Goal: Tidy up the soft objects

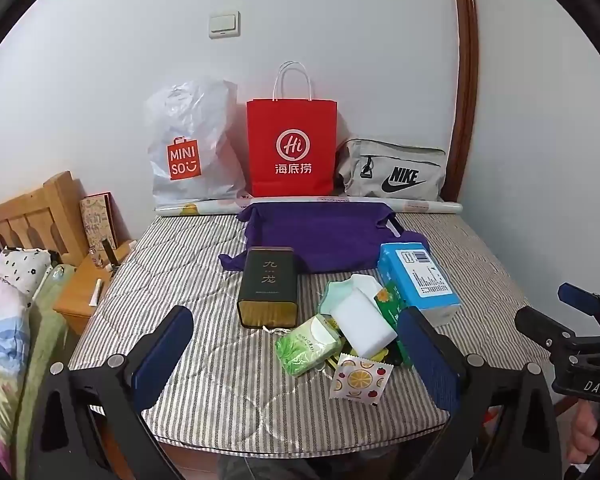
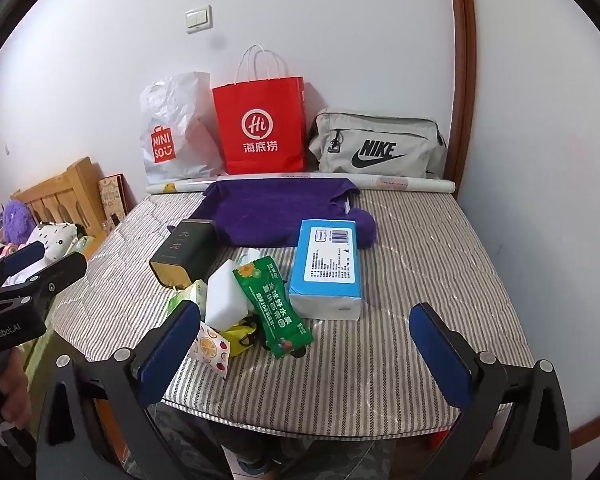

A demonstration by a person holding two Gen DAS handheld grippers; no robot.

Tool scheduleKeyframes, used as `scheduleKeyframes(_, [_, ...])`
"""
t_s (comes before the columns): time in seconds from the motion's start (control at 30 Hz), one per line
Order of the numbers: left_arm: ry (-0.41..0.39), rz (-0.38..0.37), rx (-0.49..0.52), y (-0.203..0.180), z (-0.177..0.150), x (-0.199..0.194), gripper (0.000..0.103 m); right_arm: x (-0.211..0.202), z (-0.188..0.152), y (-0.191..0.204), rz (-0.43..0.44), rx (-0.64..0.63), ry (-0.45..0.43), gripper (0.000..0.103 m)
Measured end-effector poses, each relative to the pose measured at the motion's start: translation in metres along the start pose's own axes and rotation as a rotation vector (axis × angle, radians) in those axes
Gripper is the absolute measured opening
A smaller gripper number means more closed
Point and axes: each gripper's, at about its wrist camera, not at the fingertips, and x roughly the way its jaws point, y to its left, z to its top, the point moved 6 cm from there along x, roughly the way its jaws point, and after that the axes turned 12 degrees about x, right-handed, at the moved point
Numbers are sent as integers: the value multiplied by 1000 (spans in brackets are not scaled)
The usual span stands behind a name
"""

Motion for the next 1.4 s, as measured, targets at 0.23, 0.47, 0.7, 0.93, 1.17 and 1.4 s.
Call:
scheduleKeyframes(0.23, [-4,13,4,3,-1,-2,102,-1,0,1,4,-12,-11,103])
scheduleKeyframes(0.47, [-8,14,4,6,0,-6,102,-4,-1,3,7,-17,-16,103])
scheduleKeyframes(0.7, [-10,15,1,5,1,-8,102,-5,-1,5,5,-18,-9,103])
scheduleKeyframes(0.93, [-10,20,0,5,1,-8,102,-5,-1,7,6,-18,-9,103])
scheduleKeyframes(1.17, [-11,24,-3,5,1,-9,102,-5,-4,7,5,-18,-11,103])
scheduleKeyframes(1.4, [-11,22,-2,3,-1,-9,102,-6,-5,9,0,-29,-13,103])
